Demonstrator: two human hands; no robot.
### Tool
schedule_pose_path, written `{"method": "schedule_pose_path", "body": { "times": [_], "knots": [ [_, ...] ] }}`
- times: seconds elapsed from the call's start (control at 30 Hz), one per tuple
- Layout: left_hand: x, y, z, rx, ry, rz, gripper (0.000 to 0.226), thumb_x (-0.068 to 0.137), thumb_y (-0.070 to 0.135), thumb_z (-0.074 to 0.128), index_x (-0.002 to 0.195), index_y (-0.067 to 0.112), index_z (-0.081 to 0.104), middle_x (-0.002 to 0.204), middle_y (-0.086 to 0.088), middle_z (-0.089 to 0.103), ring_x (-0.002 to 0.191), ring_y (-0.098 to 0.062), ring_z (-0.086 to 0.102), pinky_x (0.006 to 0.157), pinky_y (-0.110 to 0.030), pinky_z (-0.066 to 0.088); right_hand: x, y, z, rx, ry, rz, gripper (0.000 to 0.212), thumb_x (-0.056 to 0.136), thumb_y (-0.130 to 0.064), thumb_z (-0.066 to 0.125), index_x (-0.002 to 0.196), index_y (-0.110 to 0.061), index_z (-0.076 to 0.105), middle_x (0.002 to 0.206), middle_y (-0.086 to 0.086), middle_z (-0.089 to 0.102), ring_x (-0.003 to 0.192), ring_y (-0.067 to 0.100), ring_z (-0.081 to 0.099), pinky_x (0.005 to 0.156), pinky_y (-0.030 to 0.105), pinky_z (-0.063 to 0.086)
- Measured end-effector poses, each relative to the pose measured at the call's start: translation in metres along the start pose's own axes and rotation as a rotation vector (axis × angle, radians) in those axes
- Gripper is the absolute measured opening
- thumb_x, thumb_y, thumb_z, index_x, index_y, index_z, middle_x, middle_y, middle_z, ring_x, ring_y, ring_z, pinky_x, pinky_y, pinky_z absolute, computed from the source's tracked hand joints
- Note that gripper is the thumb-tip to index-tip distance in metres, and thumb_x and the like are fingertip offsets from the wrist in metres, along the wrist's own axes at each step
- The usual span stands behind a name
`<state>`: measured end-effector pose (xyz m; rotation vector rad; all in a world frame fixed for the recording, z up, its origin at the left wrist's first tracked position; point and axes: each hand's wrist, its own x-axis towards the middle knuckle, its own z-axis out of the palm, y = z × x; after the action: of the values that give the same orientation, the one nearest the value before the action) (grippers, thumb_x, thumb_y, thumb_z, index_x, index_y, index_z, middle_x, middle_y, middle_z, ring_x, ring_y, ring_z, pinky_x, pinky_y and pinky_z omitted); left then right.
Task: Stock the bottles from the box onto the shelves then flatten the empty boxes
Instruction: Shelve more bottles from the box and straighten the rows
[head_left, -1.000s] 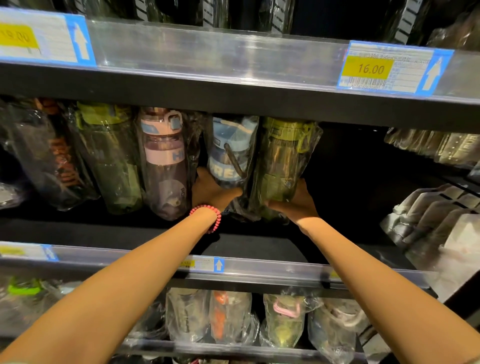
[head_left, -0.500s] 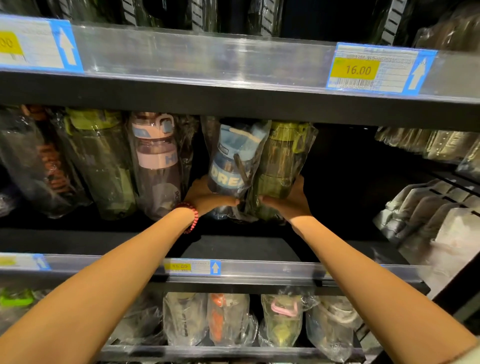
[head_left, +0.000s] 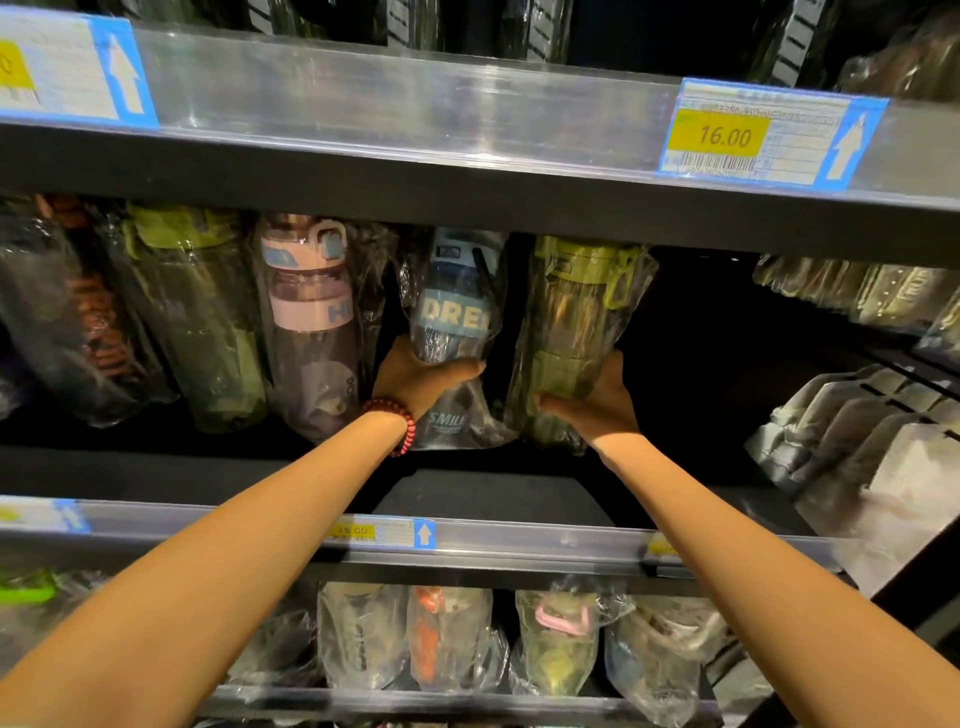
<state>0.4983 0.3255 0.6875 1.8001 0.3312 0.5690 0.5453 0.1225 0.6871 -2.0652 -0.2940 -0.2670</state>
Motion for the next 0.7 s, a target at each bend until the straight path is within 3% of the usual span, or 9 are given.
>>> {"method": "schedule_pose_path", "body": {
  "times": [0.13,0.23,0.3,0.4,0.5,0.6,0.7],
  "knots": [
    [0.001,-0.011,0.002,-0.024,-0.026,0.028,0.100,0.036,0.049,0.083,0.125,0.016,0.053,0.115,0.002,0.065,0.103,-0.013,0.062,0.089,-0.028,0.050,-0.001,-0.001,0.003,0.018,0.008,0.012,0.085,0.071,-0.015,0.082,0.138,-0.006,0.030,0.135,0.011,0.045,0.124,0.027,0.045,0.073,0.004,0.021],
    [0.002,-0.017,0.007,-0.072,-0.029,0.097,0.089,0.051,0.020,0.090,0.128,0.011,0.047,0.118,0.000,0.060,0.107,-0.014,0.059,0.083,-0.019,0.049,-0.003,-0.001,0.002,0.028,0.000,0.020,0.085,0.073,-0.016,0.080,0.140,-0.007,0.028,0.136,0.010,0.044,0.125,0.025,0.044,0.073,0.004,0.020],
    [0.006,-0.023,0.009,-0.110,-0.044,0.126,0.086,0.059,0.004,0.087,0.132,0.010,0.042,0.124,-0.002,0.056,0.113,-0.014,0.055,0.090,-0.022,0.047,-0.004,-0.002,0.000,0.033,-0.022,0.010,0.083,0.074,-0.015,0.079,0.139,-0.006,0.028,0.131,0.008,0.046,0.119,0.021,0.045,0.071,0.003,0.020],
    [0.009,-0.025,0.011,-0.127,-0.038,0.122,0.087,0.062,0.003,0.084,0.134,0.012,0.037,0.126,-0.001,0.051,0.113,-0.011,0.051,0.095,-0.025,0.043,-0.005,-0.003,-0.002,0.058,-0.052,0.015,0.082,0.075,-0.013,0.079,0.139,-0.006,0.029,0.113,-0.002,0.037,0.104,0.008,0.036,0.069,0.003,0.021],
    [0.010,-0.028,0.014,-0.137,-0.005,0.128,0.089,0.062,0.004,0.084,0.135,0.012,0.034,0.128,-0.003,0.050,0.113,-0.012,0.049,0.095,-0.026,0.042,-0.004,-0.002,-0.001,0.094,-0.076,0.016,0.084,0.073,-0.013,0.080,0.139,-0.010,0.029,0.111,-0.006,0.034,0.105,0.007,0.036,0.070,0.002,0.024],
    [0.012,-0.028,0.018,-0.126,0.038,0.109,0.089,0.061,0.008,0.086,0.134,0.011,0.034,0.130,-0.006,0.050,0.115,-0.016,0.050,0.097,-0.029,0.042,-0.005,-0.005,-0.001,0.133,-0.147,0.029,0.088,0.074,-0.014,0.079,0.143,-0.013,0.023,0.117,-0.005,0.037,0.105,0.005,0.032,0.073,0.004,0.025],
    [0.011,-0.026,0.026,-0.140,0.124,0.089,0.087,0.061,0.011,0.087,0.132,0.009,0.035,0.122,0.000,0.049,0.111,-0.015,0.050,0.091,-0.024,0.043,-0.005,-0.006,0.002,0.149,-0.171,0.039,0.090,0.075,-0.017,0.079,0.144,-0.015,0.021,0.133,0.001,0.041,0.119,0.011,0.039,0.078,0.009,0.026]
  ]
}}
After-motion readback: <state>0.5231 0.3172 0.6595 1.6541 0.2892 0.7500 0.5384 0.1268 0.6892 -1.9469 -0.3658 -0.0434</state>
